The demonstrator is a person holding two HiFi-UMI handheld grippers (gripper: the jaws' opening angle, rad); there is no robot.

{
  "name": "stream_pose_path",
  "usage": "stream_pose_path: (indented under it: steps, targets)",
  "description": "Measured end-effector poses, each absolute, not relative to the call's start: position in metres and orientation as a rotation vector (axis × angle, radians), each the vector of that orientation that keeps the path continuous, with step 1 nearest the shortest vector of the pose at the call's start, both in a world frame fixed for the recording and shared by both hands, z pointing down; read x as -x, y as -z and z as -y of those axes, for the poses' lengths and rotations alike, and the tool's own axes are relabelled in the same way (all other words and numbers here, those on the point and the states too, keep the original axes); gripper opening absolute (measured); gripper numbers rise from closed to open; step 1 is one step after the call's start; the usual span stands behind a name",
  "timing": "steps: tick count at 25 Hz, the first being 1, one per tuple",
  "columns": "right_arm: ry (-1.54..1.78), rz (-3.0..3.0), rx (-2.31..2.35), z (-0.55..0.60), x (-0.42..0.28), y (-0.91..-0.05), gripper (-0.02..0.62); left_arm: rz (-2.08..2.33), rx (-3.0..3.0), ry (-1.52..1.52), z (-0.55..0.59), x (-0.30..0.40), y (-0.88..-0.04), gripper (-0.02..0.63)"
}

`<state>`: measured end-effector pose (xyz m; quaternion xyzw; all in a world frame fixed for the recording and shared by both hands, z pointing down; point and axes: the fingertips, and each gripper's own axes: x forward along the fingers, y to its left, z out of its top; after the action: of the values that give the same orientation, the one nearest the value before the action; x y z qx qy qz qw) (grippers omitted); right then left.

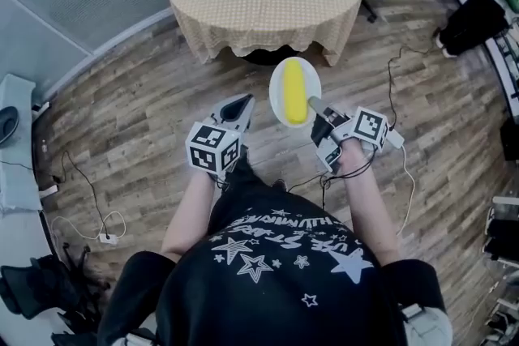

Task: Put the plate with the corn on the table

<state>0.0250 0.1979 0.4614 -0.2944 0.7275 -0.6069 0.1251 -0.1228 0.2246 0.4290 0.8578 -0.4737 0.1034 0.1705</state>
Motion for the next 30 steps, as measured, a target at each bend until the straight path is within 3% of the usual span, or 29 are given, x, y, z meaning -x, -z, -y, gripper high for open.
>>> stream_pose_path:
  steps: [14, 30]
  targets:
    - [1.728, -2.131, 0.848, -0.232, -0.071, -0.456, 0.041, 1.333, -2.500, -0.307, -0.249, 0.071, -0.421, 0.008]
    - [1.776, -2.099, 0.826, -0.202, -0.066, -0.464, 0.041, 1.319, -2.489, -0.313, -0.218, 0.071, -0.428, 0.008]
